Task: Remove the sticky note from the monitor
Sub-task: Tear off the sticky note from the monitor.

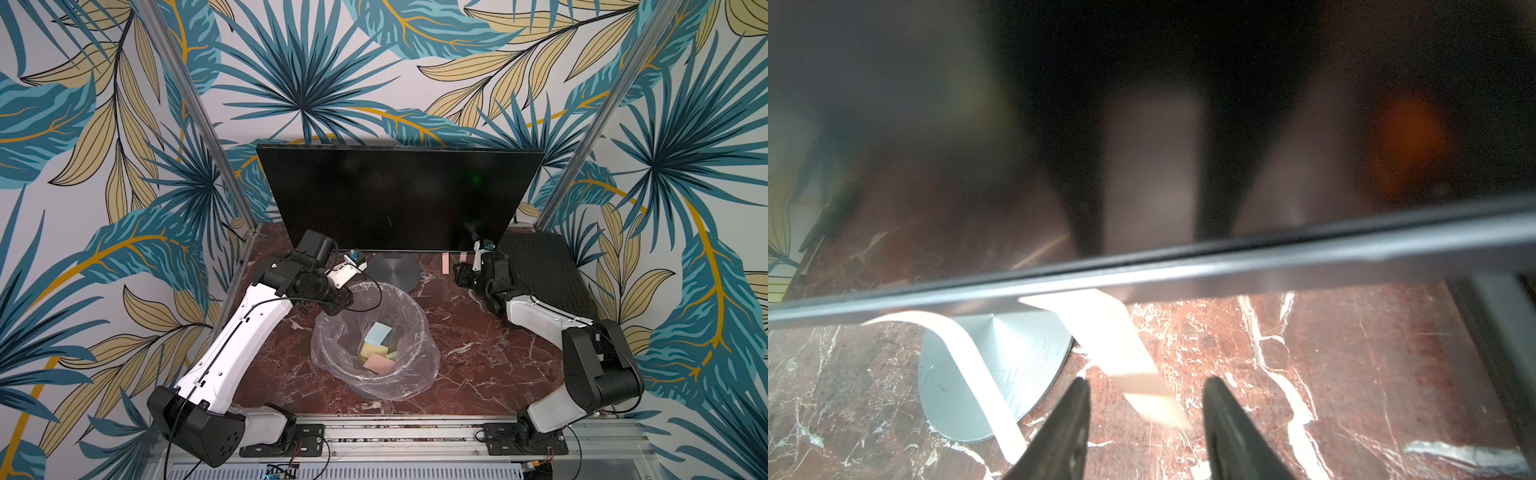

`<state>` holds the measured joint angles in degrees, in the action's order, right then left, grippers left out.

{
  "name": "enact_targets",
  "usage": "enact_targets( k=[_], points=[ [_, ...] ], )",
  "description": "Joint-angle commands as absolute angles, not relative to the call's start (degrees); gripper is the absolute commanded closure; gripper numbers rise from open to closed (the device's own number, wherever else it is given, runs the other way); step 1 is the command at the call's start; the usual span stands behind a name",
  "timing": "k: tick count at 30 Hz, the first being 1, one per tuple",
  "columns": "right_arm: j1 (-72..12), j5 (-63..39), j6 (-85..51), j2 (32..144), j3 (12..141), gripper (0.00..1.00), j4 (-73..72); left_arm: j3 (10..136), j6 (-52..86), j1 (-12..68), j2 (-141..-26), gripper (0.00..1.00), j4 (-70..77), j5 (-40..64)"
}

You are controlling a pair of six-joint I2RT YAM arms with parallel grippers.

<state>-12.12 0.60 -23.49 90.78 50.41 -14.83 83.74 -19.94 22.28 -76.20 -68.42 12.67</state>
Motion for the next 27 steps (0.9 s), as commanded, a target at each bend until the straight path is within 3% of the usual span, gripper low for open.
enact_targets(
  k=[1, 3, 8, 18, 27],
  points=[
    [-12.3, 1.8, -22.8, 91.1, 49.7, 0.62, -17.2, 84.4, -19.9, 22.3, -76.4, 0.56, -68.5, 13.3],
    [-12.3, 2.3, -22.6, 90.3, 48.8, 0.69, -17.7, 84.4, -19.9, 22.3, -76.4, 0.56, -68.5, 13.3],
    [-12.5, 2.6, -22.2, 88.4, 47.1, 1.00, -18.0, 84.4, -19.8, 22.3, -76.5, 0.56, -68.5, 13.4],
    [-12.8, 2.2, -23.1, 81.2, 43.2, 1.00, -15.5, 84.3, -19.7, 22.2, -76.3, 0.56, -68.5, 13.3],
    [-12.8, -4.1, -23.1, 76.0, 41.5, 1.00, -9.8, 84.3, -19.6, 22.3, -76.2, 0.56, -68.5, 13.6]
  ],
)
